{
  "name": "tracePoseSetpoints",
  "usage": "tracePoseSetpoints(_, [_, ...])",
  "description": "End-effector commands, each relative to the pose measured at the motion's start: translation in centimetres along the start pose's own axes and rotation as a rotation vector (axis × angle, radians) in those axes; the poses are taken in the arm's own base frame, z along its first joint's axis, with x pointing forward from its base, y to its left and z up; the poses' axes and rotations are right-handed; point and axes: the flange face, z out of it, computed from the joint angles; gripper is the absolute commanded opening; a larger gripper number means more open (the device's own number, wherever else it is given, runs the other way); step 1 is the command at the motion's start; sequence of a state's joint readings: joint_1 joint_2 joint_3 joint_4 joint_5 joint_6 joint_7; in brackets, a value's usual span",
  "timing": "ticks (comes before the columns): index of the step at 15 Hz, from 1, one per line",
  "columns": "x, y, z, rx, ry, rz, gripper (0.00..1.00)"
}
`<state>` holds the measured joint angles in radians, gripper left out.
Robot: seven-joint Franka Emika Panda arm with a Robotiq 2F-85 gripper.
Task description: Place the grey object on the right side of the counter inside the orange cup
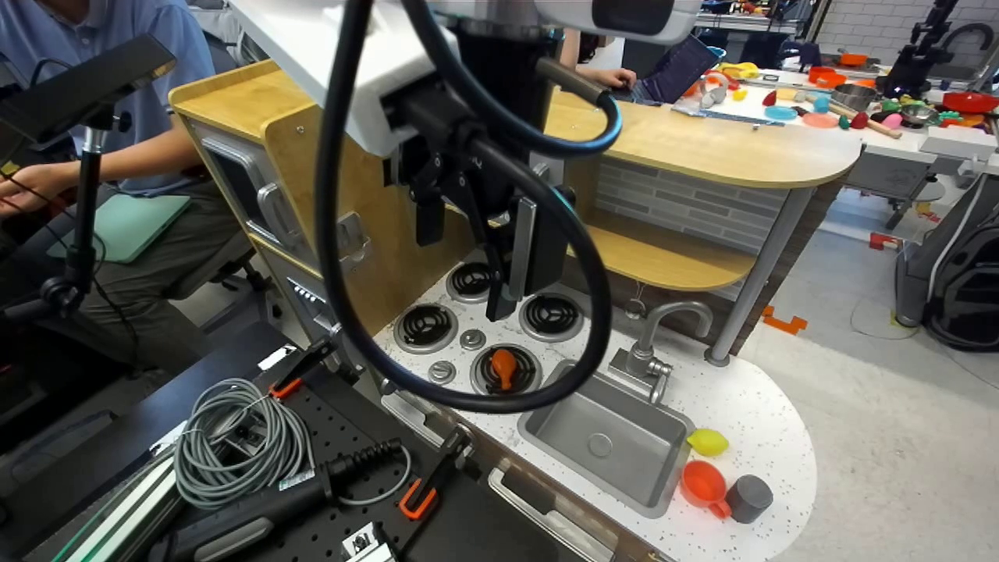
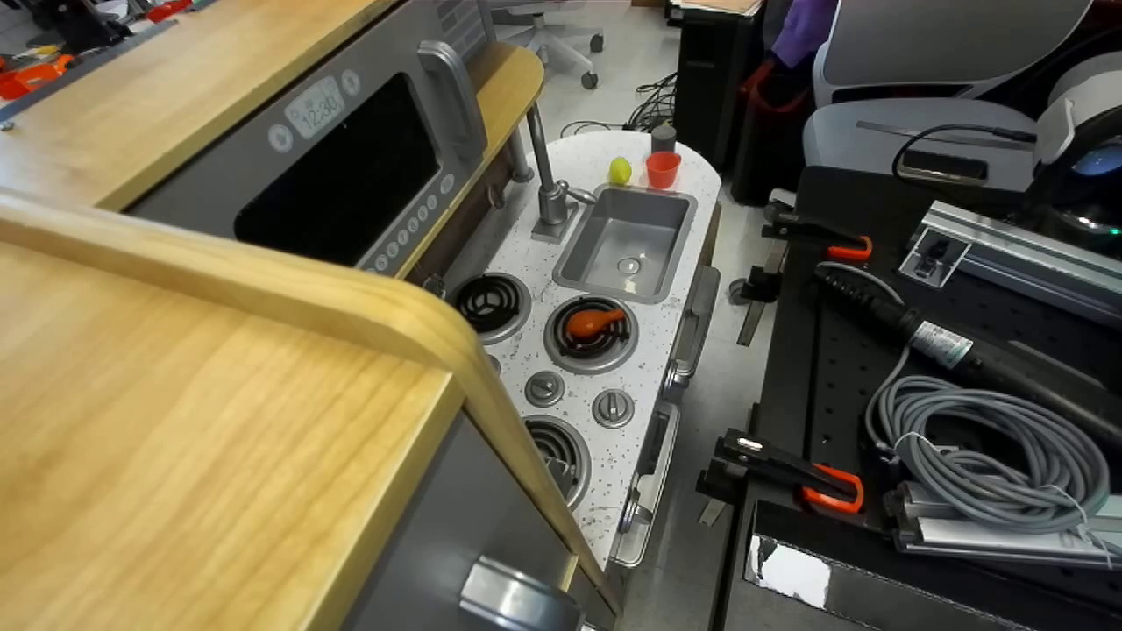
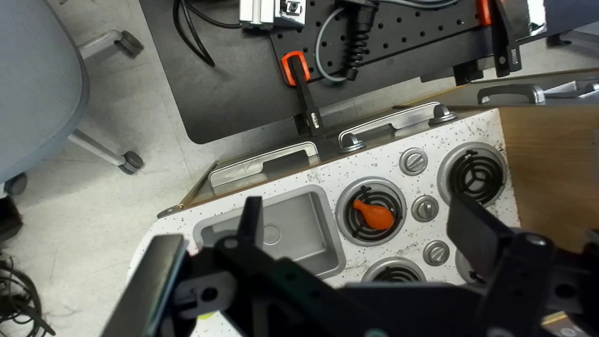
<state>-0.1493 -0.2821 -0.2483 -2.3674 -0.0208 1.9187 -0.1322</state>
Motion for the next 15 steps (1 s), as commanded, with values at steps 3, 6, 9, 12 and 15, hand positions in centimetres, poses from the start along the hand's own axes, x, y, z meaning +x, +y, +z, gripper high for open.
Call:
tracePoseSetpoints(3, [0.0, 0.2, 0.0, -0.009, 0.016, 0.000, 1.00])
tracePoseSetpoints(6, [0.8, 1.1, 0.8, -0.028, 0.066, -0.010, 1.00])
tracePoseSetpoints(9, [2.0, 3.2, 2.5, -0.049, 0.124, -0.038, 1.00])
tracePoseSetpoints(12, [3.6, 6.7, 5.0, -0.082, 0.177, -0.109, 1.00])
tracePoseSetpoints(15, [5.4, 11.2, 8.9, -0.115, 0.184, -0.128, 1.00])
